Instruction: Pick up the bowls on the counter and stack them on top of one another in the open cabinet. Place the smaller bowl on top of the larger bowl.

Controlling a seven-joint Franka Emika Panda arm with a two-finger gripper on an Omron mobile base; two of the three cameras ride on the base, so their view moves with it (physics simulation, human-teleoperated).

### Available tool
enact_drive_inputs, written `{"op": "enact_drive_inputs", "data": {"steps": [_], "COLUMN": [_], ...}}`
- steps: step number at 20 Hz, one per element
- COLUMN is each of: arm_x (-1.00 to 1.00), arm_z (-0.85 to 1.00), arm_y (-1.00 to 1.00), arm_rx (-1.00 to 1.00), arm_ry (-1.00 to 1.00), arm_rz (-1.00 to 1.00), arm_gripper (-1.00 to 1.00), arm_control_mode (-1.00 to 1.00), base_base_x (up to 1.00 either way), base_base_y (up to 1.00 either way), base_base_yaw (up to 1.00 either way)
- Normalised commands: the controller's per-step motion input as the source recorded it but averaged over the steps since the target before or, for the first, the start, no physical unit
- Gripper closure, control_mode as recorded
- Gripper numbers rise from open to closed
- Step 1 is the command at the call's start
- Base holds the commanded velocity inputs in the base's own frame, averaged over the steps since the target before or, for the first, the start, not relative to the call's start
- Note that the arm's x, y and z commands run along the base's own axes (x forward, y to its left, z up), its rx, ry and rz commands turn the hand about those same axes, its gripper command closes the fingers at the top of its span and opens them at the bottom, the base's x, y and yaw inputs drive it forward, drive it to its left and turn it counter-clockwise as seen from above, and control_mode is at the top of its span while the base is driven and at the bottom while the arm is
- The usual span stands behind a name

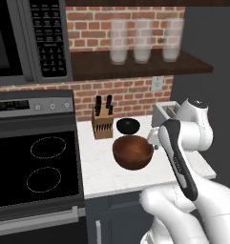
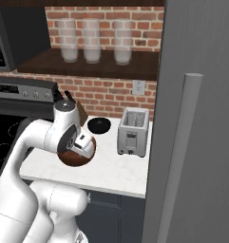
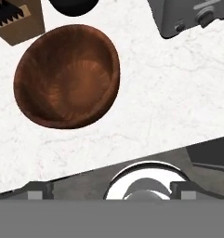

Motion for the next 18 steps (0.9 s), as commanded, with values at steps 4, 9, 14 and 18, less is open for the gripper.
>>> {"op": "enact_drive_inputs", "data": {"steps": [4,9,14,18], "arm_x": [0.43,0.34,0.35,0.34], "arm_z": [-0.29,-0.27,-0.27,-0.27], "arm_y": [0.00,-0.04,-0.01,0.00], "arm_rx": [0.00,0.01,0.02,0.00], "arm_ry": [0.05,0.03,0.04,0.05], "arm_rz": [-0.02,0.00,0.00,0.00], "arm_gripper": [-1.00,-1.00,-1.00,-1.00], "arm_control_mode": [-1.00,-1.00,-1.00,-1.00], "base_base_x": [0.00,0.00,0.00,0.00], "base_base_y": [0.00,0.00,0.00,0.00], "base_base_yaw": [0.00,0.00,0.00,0.00]}}
